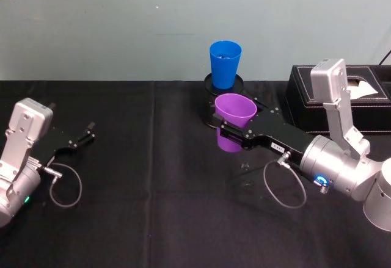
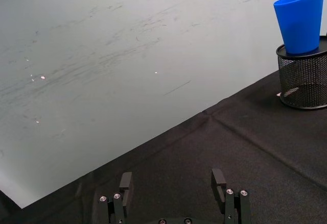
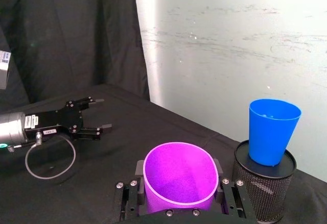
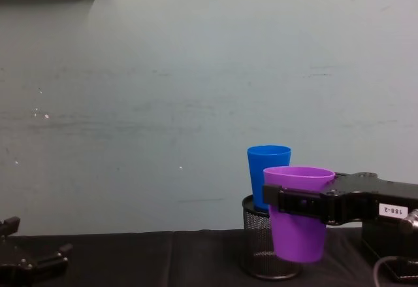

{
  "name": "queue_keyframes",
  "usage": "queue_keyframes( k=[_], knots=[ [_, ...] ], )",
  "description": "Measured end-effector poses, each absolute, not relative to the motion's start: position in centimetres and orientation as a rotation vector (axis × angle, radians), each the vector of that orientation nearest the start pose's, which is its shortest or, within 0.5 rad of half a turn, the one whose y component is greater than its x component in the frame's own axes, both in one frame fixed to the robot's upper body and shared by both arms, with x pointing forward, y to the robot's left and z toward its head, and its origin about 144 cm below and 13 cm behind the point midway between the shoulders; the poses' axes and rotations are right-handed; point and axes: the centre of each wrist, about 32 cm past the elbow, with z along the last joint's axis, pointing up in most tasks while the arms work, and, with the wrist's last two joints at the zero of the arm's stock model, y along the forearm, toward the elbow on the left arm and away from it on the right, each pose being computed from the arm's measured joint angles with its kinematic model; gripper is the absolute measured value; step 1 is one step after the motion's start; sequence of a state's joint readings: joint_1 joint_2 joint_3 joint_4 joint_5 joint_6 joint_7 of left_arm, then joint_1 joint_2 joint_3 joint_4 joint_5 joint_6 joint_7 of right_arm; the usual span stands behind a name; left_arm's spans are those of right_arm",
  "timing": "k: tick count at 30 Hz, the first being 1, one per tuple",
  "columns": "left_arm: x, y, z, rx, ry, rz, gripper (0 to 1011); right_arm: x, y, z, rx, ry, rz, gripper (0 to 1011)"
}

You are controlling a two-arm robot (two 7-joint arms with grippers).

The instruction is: Pick up one cup with a gripper and tap it against the other cup.

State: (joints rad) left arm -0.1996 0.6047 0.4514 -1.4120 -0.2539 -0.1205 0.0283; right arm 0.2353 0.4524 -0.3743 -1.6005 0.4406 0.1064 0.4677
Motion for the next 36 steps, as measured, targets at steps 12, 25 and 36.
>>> queue_keyframes(
  k=[12,25,36],
  knots=[
    [48.86,30.97,113.98,0.304,-0.285,1.248,1000,50.17,-24.57,120.7,-0.062,-0.029,-0.76,731],
    [48.86,30.97,113.98,0.304,-0.285,1.248,1000,50.17,-24.56,120.7,-0.062,-0.03,-0.76,731],
    [48.86,30.97,113.98,0.304,-0.285,1.248,1000,50.17,-24.56,120.7,-0.063,-0.03,-0.76,731]
  ],
)
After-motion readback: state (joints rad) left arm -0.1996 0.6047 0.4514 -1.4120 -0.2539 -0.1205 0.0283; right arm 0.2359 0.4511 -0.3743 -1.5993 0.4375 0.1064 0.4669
